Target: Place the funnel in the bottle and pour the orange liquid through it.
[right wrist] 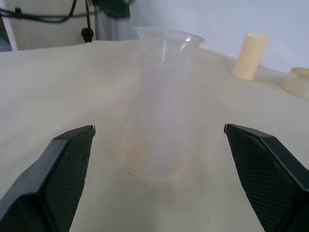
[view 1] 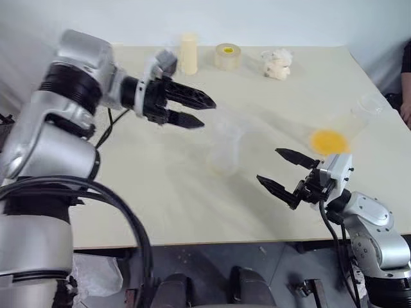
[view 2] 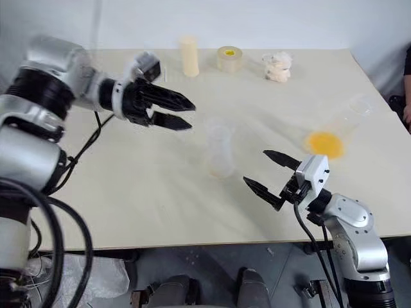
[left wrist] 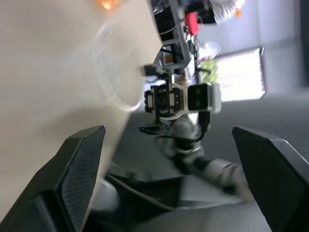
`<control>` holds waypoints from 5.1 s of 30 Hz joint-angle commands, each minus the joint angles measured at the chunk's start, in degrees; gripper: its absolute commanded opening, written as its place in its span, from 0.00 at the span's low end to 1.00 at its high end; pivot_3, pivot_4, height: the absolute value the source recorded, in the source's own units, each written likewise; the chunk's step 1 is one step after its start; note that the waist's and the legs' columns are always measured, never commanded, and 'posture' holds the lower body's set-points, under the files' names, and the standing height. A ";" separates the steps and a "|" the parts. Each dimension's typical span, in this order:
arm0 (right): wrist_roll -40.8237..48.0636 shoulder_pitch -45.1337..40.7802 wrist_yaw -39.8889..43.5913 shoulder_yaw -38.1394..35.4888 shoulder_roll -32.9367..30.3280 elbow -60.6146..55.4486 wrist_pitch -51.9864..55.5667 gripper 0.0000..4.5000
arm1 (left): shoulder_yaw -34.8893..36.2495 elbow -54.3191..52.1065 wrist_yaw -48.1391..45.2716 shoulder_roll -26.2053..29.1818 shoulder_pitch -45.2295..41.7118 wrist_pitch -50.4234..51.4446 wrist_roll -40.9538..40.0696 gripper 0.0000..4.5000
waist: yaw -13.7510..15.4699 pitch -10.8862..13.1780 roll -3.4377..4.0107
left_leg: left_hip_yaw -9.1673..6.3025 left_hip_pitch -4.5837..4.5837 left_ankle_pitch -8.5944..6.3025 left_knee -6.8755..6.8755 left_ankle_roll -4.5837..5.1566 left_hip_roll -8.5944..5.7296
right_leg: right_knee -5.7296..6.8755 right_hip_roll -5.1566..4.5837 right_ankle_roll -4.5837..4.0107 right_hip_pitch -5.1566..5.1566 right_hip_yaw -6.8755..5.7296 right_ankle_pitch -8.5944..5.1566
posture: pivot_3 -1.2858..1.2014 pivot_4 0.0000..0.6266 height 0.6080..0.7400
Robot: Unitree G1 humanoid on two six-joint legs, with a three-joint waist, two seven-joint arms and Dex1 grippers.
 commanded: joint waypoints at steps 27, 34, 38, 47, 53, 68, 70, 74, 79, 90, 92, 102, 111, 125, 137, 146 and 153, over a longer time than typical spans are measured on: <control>0.27 -8.57 6.02 -3.10 -7.01 7.22 3.42 1.00 | 46.27 -51.45 23.82 -7.59 62.52 -68.02 13.79 0.99 | 0.31 -0.02 -0.02 | -0.06 0.03 -0.02 0.25 0.04 -0.09 | 0.55 -0.16 0.00 -0.07 -0.11 0.01 | 0.52 0.24 1.00; -6.10 -0.95 -2.87 -8.74 -6.58 5.43 1.19 1.00 | 45.97 -46.89 20.18 -8.95 63.75 -73.18 12.97 0.99 | 1.52 -0.03 -0.02 | 0.01 0.01 -0.02 0.26 0.04 -0.06 | 0.48 -0.15 0.00 -0.07 -0.14 0.01 | 0.52 0.24 1.00; -7.13 5.89 -9.53 -13.52 -4.52 0.31 2.26 1.00 | 44.98 -44.09 16.61 -9.27 62.43 -74.02 12.68 0.99 | 1.66 -0.03 -0.02 | 0.15 -0.02 -0.02 0.28 0.04 -0.07 | 0.42 -0.15 0.00 0.00 -0.20 0.01 | 0.52 0.24 1.00; -6.93 16.57 -25.89 -25.76 1.95 -11.13 11.12 1.00 | 44.37 -37.61 12.72 -11.81 57.56 -74.01 12.53 0.99 | 1.52 -0.12 0.11 | 0.14 0.05 -0.02 0.22 0.03 -0.04 | 0.20 -0.07 0.00 0.07 -0.22 0.01 | 0.52 0.24 1.00; -7.28 13.08 -30.47 -26.17 2.32 -10.14 12.21 1.00 | 44.10 -37.64 12.31 -13.09 57.84 -74.33 12.79 0.99 | 1.37 -0.13 0.11 | 0.19 0.10 -0.02 0.21 0.04 -0.02 | 0.15 -0.05 0.00 0.08 -0.16 0.01 | 0.52 0.24 1.00; -11.50 -8.85 -34.31 -19.82 1.26 14.01 6.94 1.00 | 44.82 -45.31 16.28 -12.54 61.86 -70.81 11.67 0.99 | 1.15 -0.14 0.15 | 0.14 0.10 -0.02 0.13 0.04 -0.02 | 0.13 -0.06 0.00 0.09 -0.19 0.01 | 0.52 0.24 1.00; -11.79 -10.65 -33.86 -19.04 1.11 16.43 5.64 1.00 | 44.89 -46.15 16.48 -12.35 62.37 -70.44 11.52 0.99 | 1.22 -0.13 0.15 | 0.13 0.09 -0.02 0.15 0.04 -0.01 | 0.14 -0.06 0.00 0.09 -0.19 0.01 | 0.52 0.24 1.00; -12.31 -13.68 -32.55 -17.53 0.88 20.89 3.16 1.00 | 45.11 -47.60 17.40 -12.11 63.26 -69.66 11.09 0.99 | 1.13 -0.14 0.15 | 0.13 0.09 -0.02 0.16 0.04 0.02 | 0.14 -0.06 0.00 0.09 -0.18 0.01 | 0.52 0.24 1.00; -13.57 -17.44 -32.60 -16.44 0.63 26.86 -0.22 1.00 | 45.12 -48.68 17.92 -11.89 64.13 -69.09 10.75 0.99 | 0.93 -0.13 0.16 | 0.12 0.09 -0.02 0.15 0.04 0.04 | 0.13 -0.06 0.00 0.09 -0.19 0.01 | 0.52 0.24 1.00; -17.70 -29.17 -31.86 -13.54 -0.58 46.91 -11.74 1.00 | 45.30 -48.02 17.96 -12.11 63.31 -68.79 10.94 0.99 | -0.23 -0.12 0.17 | 0.09 0.09 -0.02 0.08 0.04 0.07 | 0.10 -0.07 0.00 0.09 -0.21 0.01 | 0.52 0.24 1.00; -17.96 -31.27 -31.33 -13.01 -0.60 50.08 -13.37 1.00 | 45.39 -48.03 18.01 -12.09 63.40 -68.83 10.99 0.99 | -0.35 -0.12 0.17 | 0.10 0.09 -0.02 0.06 0.04 0.09 | 0.08 -0.07 0.00 0.09 -0.21 0.01 | 0.52 0.24 1.00; -17.86 -38.03 -30.25 -11.78 -0.18 59.83 -19.84 0.62 | 46.01 -51.58 20.90 -12.41 66.58 -68.76 10.64 1.00 | -0.48 -0.11 0.19 | 0.03 0.07 -0.02 0.03 0.04 0.21 | 0.08 -0.10 0.00 0.09 -0.23 0.01 | 0.52 0.24 1.00; -14.90 -32.61 -28.71 -10.70 1.73 44.17 -14.25 0.57 | 46.46 -51.79 21.43 -12.12 67.78 -69.42 10.64 1.00 | -0.53 -0.08 0.24 | 0.01 0.04 -0.02 0.04 0.04 0.25 | 0.08 -0.10 0.00 0.09 -0.25 0.01 | 0.52 0.24 1.00; -29.15 -29.41 -29.24 6.88 -1.52 6.59 0.89 0.57 | 46.66 -47.02 20.16 -12.18 65.66 -72.70 11.38 1.00 | 0.02 -0.03 0.46 | 0.02 -0.01 -0.02 0.10 0.04 0.15 | 0.11 -0.11 0.00 0.02 -0.23 0.01 | 0.52 0.24 1.00; -46.75 -32.00 -25.33 18.09 -6.38 8.69 -15.18 0.57 | 46.35 -44.52 18.00 -11.69 64.16 -75.04 11.73 1.00 | -0.16 -0.03 0.45 | 0.07 0.00 -0.02 0.06 0.03 0.05 | 0.05 -0.08 0.00 0.00 -0.28 0.01 | 0.52 0.24 1.00; -55.83 -36.17 -26.69 21.13 -6.58 14.13 -25.38 0.57 | 46.10 -45.05 17.63 -12.04 64.70 -75.66 11.72 1.00 | -0.27 -0.03 0.45 | 0.06 -0.01 -0.02 0.05 0.03 0.07 | 0.04 -0.08 0.00 0.00 -0.29 0.01 | 0.52 0.24 1.00; -61.68 -39.02 -29.50 22.25 -5.91 18.39 -29.94 0.57 | 45.94 -45.68 17.84 -12.32 64.99 -75.75 11.64 1.00 | -0.27 -0.03 0.45 | 0.05 -0.01 -0.02 0.05 0.03 0.17 | 0.05 -0.09 0.00 0.00 -0.29 0.01 | 0.52 0.24 1.00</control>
